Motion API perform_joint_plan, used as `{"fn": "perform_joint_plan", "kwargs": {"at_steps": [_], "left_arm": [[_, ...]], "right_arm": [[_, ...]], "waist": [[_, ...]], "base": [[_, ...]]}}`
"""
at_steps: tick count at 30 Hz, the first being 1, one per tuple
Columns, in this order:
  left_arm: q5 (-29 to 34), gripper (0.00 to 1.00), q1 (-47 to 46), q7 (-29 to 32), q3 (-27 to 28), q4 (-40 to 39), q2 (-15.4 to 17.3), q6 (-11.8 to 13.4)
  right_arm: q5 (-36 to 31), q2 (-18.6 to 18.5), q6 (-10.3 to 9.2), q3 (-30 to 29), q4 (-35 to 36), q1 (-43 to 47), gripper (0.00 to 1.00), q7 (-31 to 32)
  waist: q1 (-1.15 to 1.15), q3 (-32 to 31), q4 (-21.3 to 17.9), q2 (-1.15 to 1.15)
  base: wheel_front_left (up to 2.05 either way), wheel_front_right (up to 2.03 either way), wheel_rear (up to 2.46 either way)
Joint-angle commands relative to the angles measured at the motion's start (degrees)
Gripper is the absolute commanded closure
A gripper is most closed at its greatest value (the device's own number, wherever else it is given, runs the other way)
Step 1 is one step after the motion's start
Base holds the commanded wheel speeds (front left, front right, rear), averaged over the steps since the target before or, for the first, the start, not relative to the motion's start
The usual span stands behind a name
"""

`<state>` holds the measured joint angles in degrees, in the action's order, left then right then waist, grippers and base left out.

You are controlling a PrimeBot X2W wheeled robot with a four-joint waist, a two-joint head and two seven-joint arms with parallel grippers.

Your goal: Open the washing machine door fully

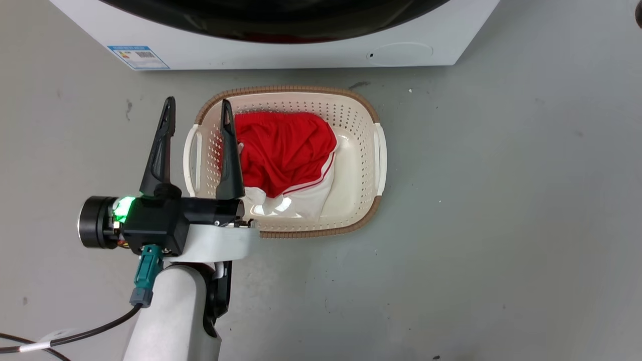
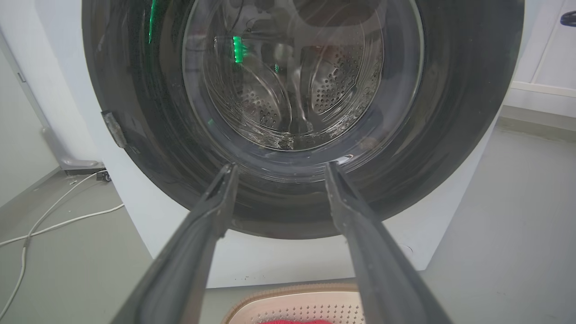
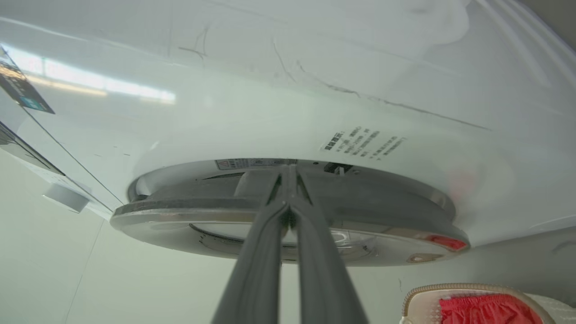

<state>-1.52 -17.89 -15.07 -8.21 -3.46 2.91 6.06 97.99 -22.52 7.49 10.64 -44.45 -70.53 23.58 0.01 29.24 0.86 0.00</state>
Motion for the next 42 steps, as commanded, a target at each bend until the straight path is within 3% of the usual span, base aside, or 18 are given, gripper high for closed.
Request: {"fn": "perform_joint_plan", "kwargs": {"at_steps": [1, 22, 42], "left_arm": [[0.25, 0.00, -0.71, -0.16, -0.23, -0.29, -0.04, 0.14], [-1.18, 0.00, -2.48, -0.16, -4.27, -1.54, -0.03, 2.13], [-1.43, 0.00, -2.52, -0.16, -4.55, -0.39, -0.03, 2.55]], "right_arm": [[-0.64, 0.36, 0.00, 0.63, -0.51, -1.34, 1.00, 0.41], [-4.95, 2.54, -0.03, 4.47, -9.86, -12.37, 1.00, -0.06], [0.16, 2.67, 0.00, 4.24, -4.73, -5.51, 1.00, 15.14]], "waist": [[-0.01, 0.91, 0.18, 0.00], [-0.01, 5.61, 3.66, 0.00], [-0.01, 4.02, 2.33, 0.00]], "base": [[0.00, 0.00, 0.00], [0.00, 0.00, 0.00], [0.00, 0.00, 0.00]]}}
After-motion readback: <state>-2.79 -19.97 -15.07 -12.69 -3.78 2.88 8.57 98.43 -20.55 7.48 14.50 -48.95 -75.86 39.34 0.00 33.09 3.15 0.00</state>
